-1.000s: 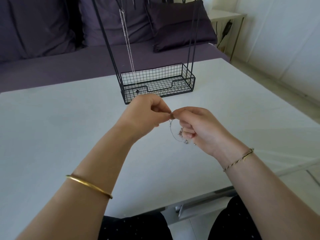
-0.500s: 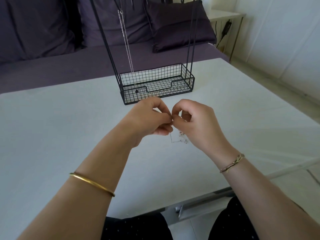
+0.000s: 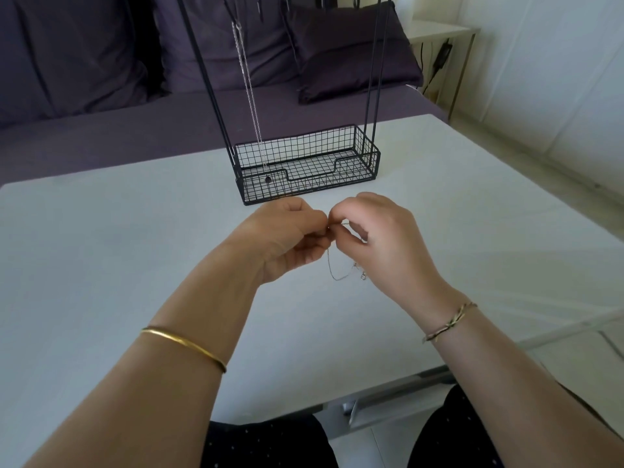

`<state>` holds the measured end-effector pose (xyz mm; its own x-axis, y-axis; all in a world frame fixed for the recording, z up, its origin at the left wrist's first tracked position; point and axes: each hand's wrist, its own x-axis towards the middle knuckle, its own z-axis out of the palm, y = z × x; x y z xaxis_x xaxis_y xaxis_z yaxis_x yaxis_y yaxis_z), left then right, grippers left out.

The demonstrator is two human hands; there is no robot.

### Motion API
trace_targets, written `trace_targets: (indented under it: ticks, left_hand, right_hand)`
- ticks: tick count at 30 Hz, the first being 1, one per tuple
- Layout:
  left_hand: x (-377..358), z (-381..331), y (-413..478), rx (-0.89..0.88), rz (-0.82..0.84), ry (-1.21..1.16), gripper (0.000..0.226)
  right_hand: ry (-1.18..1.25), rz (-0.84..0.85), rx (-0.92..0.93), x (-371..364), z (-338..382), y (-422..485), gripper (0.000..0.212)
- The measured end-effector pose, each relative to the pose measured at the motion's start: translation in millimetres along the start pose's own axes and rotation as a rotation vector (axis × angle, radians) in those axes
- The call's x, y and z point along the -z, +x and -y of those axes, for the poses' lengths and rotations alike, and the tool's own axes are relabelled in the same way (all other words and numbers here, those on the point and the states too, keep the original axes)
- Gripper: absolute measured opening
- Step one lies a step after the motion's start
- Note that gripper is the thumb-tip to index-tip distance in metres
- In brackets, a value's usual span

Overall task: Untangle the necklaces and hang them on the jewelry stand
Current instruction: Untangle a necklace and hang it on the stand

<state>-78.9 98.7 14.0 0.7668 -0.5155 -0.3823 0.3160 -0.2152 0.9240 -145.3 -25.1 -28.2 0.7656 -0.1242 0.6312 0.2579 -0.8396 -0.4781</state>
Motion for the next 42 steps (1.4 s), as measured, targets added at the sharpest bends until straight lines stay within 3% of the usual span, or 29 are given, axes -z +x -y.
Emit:
trace_targets:
  ticks: [5, 8, 13, 22, 25, 29, 31, 38, 42]
  left_hand:
    - [-1.6, -2.8, 3.3, 0.003, -0.001, -0.052, 0.03]
    - [-2.6, -3.0, 4.3, -0.003, 0.003, -0.014, 0.028]
    - [-6.6, -4.6, 4.5, -0.04, -0.029, 0.08, 0.029]
    - [-7.5, -3.7, 6.7, -0.002, -0.08, 0.081, 0.029]
    - [-8.1, -4.3, 7.2, -0.021, -0.131, 0.061, 0.03]
    - [-8.9, -5.6, 7.5, 0.019, -0.094, -0.055, 0.032]
    - [-9.3, -5.7, 8.1, 0.049, -0.068, -0.091, 0.031]
    - [-11.0, -5.0, 8.6, 0.097, -0.05, -0.156, 0.027]
    - [-11.5, -4.3, 7.8, 0.097, -0.034, -0.209, 0.028]
  right_hand:
    - [0.28, 0.012, -0.228, 5.1, 0.0, -1.5, 0.009]
    - [0.321, 0.003, -0.241, 7.4, 0.6, -2.4, 0.008]
    - [0.231, -0.052, -0.187, 7.6, -2.1, -2.9, 0.009]
    - [-0.21, -0.108, 0.124, 5.4, -4.7, -2.9, 0.018]
    - [-0.21, -0.045, -0.049, 2.8, 0.2, -2.2, 0.011]
    - [0.284, -0.048, -0.369, 4.3, 4.5, -2.1, 0.006]
    - [0.356, -0.082, -0.379, 5.4, 6.9, -2.0, 0.008]
    - [0.128, -0.159, -0.249, 0.9, 3.5, -2.8, 0.009]
    - [0.07, -0.097, -0.255, -0.5, -3.0, -3.1, 0.007]
